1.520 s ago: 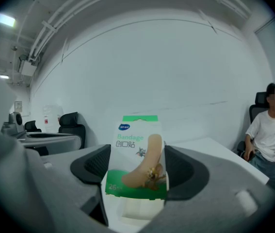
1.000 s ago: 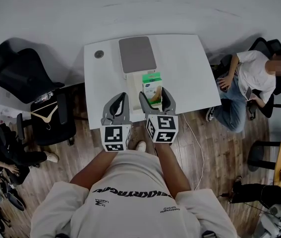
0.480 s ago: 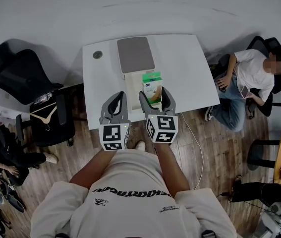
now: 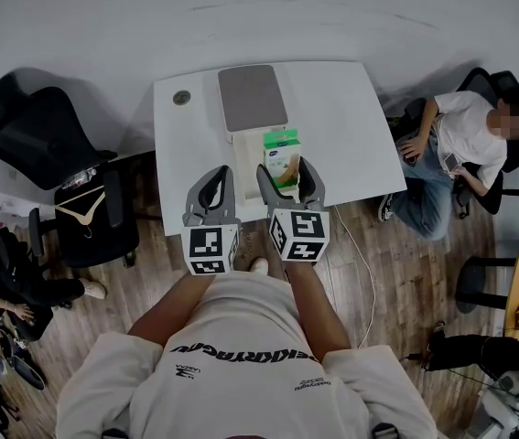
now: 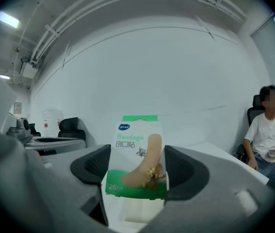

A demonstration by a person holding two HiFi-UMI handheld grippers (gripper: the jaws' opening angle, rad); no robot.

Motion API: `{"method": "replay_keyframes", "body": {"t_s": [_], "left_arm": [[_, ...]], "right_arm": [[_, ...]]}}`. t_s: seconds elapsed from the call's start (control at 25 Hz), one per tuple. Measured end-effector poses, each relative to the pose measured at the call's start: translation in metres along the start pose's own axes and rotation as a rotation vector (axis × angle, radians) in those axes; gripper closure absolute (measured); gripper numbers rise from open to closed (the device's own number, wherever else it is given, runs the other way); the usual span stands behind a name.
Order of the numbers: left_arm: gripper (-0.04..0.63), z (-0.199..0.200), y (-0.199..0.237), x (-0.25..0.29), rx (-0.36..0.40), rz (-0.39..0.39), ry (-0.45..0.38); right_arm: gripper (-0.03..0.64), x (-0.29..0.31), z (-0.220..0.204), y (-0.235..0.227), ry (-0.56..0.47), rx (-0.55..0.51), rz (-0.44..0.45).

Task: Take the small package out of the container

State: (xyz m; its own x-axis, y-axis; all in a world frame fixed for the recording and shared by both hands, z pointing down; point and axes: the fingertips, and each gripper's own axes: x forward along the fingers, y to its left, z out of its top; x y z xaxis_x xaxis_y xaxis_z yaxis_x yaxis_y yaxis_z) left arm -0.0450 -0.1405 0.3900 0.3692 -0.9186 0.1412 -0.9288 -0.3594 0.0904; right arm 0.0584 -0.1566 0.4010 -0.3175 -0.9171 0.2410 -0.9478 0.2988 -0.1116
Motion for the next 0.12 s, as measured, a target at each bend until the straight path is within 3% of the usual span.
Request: {"method": "replay_keyframes", "body": {"t_s": [0.12], "left_arm": [[0.592, 0.0012, 0.0012, 0.0023, -0.001, -0.002, 0.0]], "right_arm": [[0.27, 0.0029, 0.0016, 0.0008, -0.001, -0.002, 0.002]]}}
